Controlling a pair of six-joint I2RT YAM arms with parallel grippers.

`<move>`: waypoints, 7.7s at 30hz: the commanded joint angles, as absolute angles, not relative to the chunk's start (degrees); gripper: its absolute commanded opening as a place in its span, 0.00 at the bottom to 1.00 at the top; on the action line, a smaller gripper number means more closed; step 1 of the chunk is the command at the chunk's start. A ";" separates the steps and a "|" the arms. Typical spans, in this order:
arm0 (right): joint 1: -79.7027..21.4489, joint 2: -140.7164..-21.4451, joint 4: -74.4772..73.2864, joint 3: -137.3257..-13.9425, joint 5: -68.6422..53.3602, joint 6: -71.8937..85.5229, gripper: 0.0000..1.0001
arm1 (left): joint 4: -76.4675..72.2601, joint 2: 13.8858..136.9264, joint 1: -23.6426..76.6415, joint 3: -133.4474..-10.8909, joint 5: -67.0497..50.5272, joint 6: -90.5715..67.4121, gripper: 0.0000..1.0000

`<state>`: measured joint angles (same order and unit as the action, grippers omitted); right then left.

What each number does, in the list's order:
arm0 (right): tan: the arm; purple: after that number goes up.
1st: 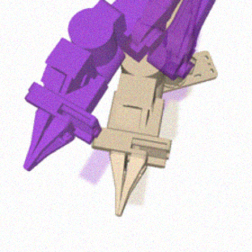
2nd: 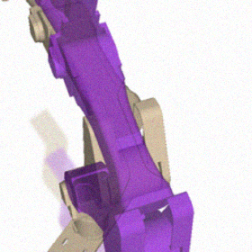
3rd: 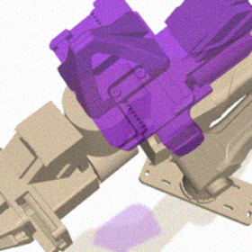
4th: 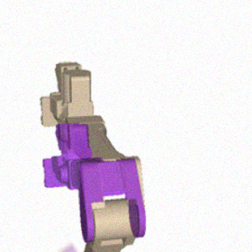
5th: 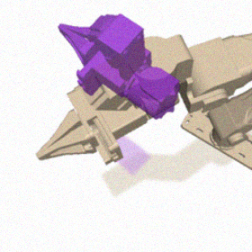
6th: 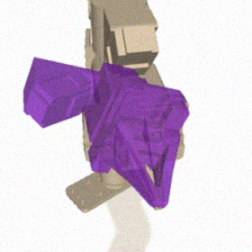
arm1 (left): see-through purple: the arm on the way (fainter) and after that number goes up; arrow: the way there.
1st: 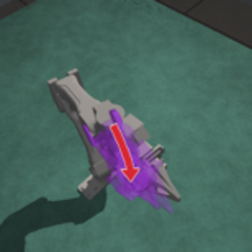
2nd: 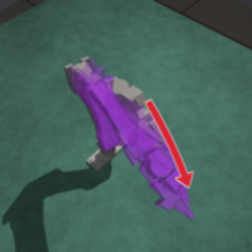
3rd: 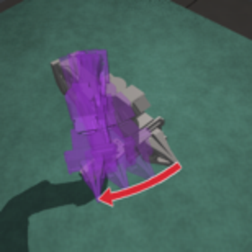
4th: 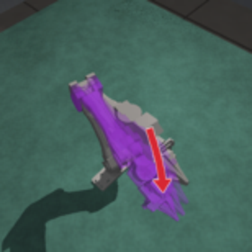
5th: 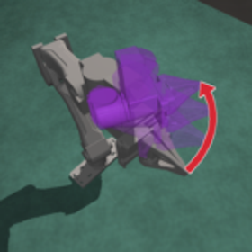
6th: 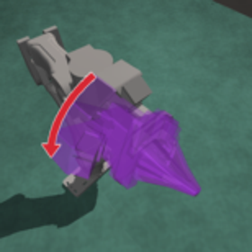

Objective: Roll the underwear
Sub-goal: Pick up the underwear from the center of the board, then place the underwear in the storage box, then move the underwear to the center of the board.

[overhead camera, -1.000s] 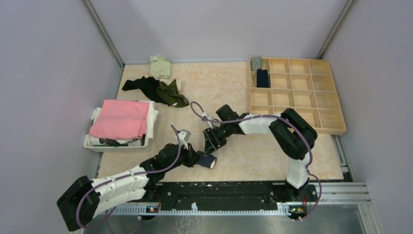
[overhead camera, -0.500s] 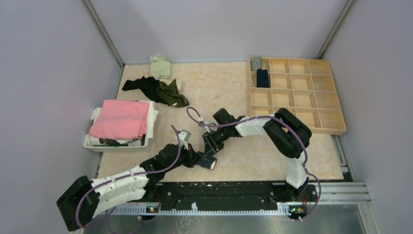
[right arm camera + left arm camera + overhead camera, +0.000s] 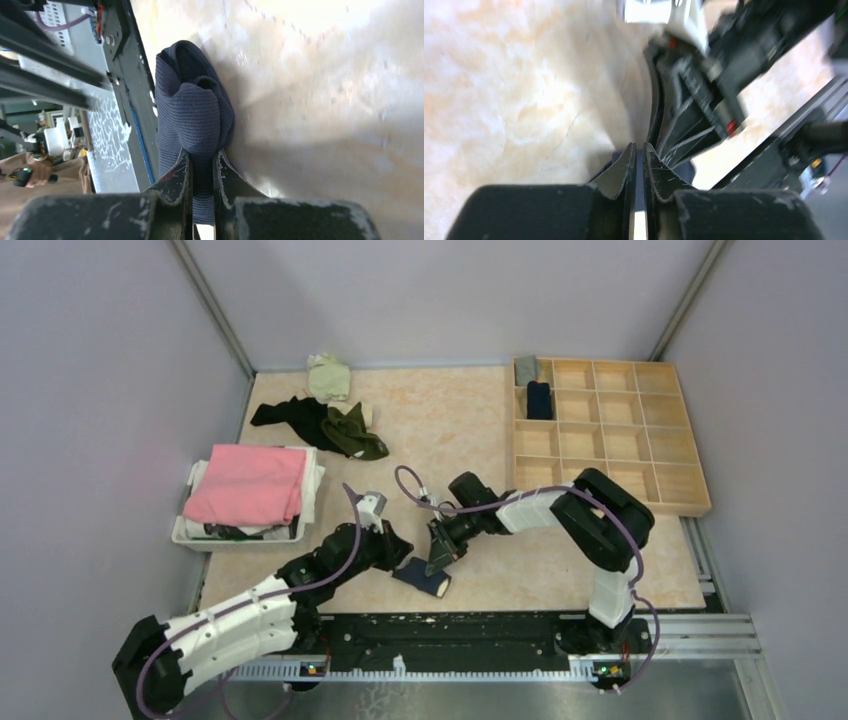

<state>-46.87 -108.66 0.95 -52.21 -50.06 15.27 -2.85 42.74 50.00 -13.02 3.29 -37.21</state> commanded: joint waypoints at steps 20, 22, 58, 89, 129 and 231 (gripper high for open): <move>-24.21 -70.23 3.05 -49.72 -22.62 16.00 0.00 | 10.04 35.86 49.92 -20.47 16.45 -41.20 0.41; -20.81 -70.13 1.76 -52.33 -16.63 11.76 0.00 | 9.23 38.55 49.92 -20.42 16.44 -41.65 0.43; -2.41 -99.37 24.07 -55.16 -18.01 14.50 0.00 | 7.35 57.07 45.28 -24.79 16.01 -40.95 0.67; -2.46 -109.29 6.16 -65.05 -20.92 16.57 0.40 | 8.19 56.85 44.56 -24.86 16.00 -40.27 0.67; -2.42 -41.56 -25.17 -54.45 -10.52 19.32 0.99 | 16.32 65.16 27.38 -58.62 19.64 -25.16 0.84; -2.46 -39.12 -29.00 -39.90 -28.75 25.33 0.86 | 7.37 66.77 50.16 -45.69 13.12 -31.91 0.69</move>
<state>-2.55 -38.28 -32.38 -39.70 -26.87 22.68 8.19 72.34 60.55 -45.76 11.75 -33.08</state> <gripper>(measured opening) 0.878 0.691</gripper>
